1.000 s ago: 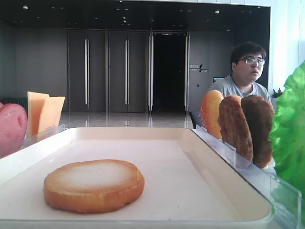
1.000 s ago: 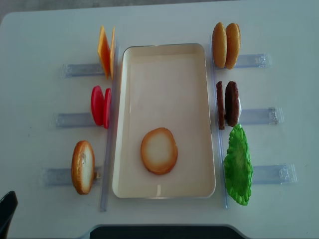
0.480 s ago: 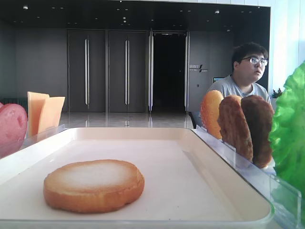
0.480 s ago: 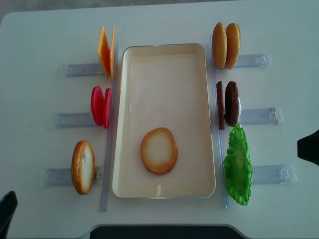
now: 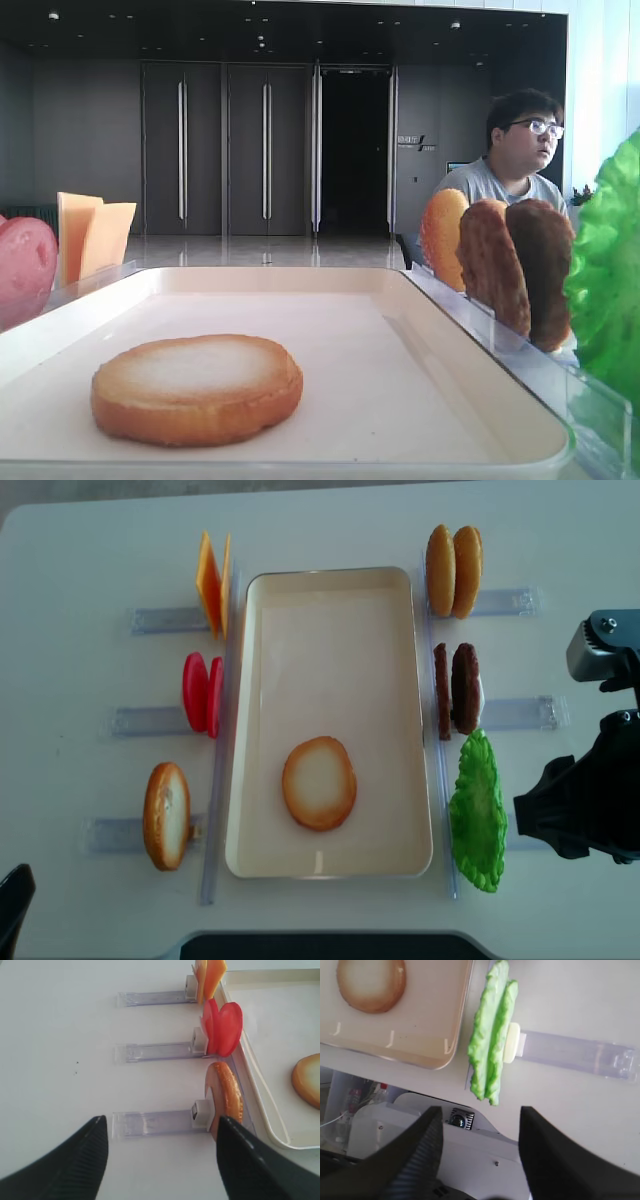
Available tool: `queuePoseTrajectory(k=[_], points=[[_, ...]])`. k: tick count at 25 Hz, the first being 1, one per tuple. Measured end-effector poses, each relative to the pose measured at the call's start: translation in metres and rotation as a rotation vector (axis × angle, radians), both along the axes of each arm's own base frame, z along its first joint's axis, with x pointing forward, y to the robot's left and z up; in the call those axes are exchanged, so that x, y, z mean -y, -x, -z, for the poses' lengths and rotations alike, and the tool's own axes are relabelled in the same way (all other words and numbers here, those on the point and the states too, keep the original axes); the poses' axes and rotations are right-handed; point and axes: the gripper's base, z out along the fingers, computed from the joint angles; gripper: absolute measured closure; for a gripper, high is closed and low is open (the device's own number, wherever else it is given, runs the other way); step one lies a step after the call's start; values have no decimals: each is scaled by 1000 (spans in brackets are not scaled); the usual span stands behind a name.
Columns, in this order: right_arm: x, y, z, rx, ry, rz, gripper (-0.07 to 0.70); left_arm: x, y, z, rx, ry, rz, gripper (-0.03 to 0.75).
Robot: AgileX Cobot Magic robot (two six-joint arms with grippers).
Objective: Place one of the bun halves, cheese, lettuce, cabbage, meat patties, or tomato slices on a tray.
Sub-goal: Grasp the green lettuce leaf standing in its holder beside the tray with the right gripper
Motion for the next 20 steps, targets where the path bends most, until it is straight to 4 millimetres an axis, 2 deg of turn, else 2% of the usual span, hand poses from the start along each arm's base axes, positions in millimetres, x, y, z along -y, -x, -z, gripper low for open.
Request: queuePoseTrajectory(k=[3, 8, 15, 20], points=[[-6, -7, 6, -2, 18, 8, 275, 0, 0, 0, 0, 0, 0, 199], [-18, -24, 20, -23, 40, 25, 192, 0, 0, 0, 0, -1, 1, 199], [-32, -46, 44, -37, 107, 29, 184, 0, 0, 0, 0, -1, 1, 199], [-37, -55, 54, -40, 127, 27, 190, 0, 0, 0, 0, -1, 1, 199]])
